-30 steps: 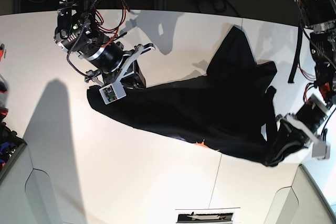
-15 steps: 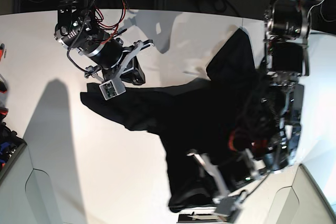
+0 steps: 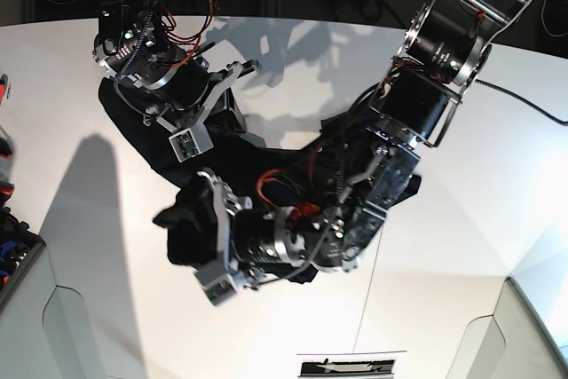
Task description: Layout the t-shirt on the table in an organized manner, then fold the t-shirt properly
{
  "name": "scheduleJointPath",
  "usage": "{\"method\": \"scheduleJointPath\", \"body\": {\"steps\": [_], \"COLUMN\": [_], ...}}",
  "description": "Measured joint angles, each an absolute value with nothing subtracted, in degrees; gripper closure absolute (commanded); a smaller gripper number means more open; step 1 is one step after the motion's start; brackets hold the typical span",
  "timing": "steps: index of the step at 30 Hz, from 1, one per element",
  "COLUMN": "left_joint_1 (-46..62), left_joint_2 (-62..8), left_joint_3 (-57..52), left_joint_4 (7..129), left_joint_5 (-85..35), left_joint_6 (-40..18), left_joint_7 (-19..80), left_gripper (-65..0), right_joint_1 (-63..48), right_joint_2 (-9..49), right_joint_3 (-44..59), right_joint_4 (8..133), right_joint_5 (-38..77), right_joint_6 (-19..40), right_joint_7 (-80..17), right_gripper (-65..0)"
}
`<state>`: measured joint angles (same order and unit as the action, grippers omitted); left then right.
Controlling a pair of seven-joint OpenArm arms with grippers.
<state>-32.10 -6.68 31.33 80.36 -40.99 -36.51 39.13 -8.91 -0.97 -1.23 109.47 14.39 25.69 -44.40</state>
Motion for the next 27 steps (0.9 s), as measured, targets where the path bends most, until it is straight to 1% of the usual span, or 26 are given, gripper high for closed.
{"method": "scheduleJointPath", "body": {"steps": [4,6,8,10,13,16,17,19,22,27], "left_joint_1": [-32.2,-32.4,-32.4,-32.5,-32.8,-34.5,-35.5,-38.3,-41.6,-44.3], "left_joint_2": [-10.3,-11.4,-12.2,-12.1,-11.6,-11.2,-11.3,-11.4,-11.5,-11.3], "left_joint_3": [20.8,16.6,16.1,18.8,27.1,37.4,40.6,44.6,45.8,41.0], "left_joint_4": [84.8,86.3,87.2,87.7,89.1,89.6,89.6,89.5,89.6,89.7], "left_joint_5": [-47.3,-52.9,-60.4,-62.9,-61.8,-54.5,-50.9,-47.4,-42.9,-43.0], "left_joint_6": [-36.5,-38.9,-39.3,-39.3,-39.3,-39.7,-39.2,-39.4,-39.7,-39.0], "left_joint_7": [39.5,42.5,46.7,52.1,56.6,59.7,60.7,60.3,55.4,52.9], "left_gripper": [-39.5,-39.5,-39.5,-39.5,-39.5,-39.5,-39.5,-39.5,-39.5,-39.5], "right_joint_1": [-8.9,-8.7,-8.5,-8.4,-8.4,-8.4,-8.5,-8.7,-8.3,-8.4], "right_joint_2": [-1.0,-1.6,-2.7,-4.0,-4.7,-4.6,-4.6,-4.6,-4.6,-4.6], "right_joint_3": [-1.2,-1.1,-1.1,-1.1,-1.2,-1.1,-1.1,-0.8,-0.4,-0.4], "right_joint_4": [109.5,109.5,109.5,109.5,109.5,109.5,109.5,109.5,109.5,109.5], "right_joint_5": [14.1,14.1,14.2,14.3,14.2,14.1,13.4,10.0,9.6,9.6], "right_joint_6": [25.7,25.7,25.7,25.7,25.7,25.7,24.9,23.5,23.1,23.1], "right_joint_7": [-43.1,-42.6,-42.4,-42.1,-42.0,-42.0,-42.2,-42.6,-42.4,-42.5], "right_gripper": [0.0,0.0,0.0,-1.1,-1.8,-1.8,-1.8,-1.8,-1.8,-1.8]}}
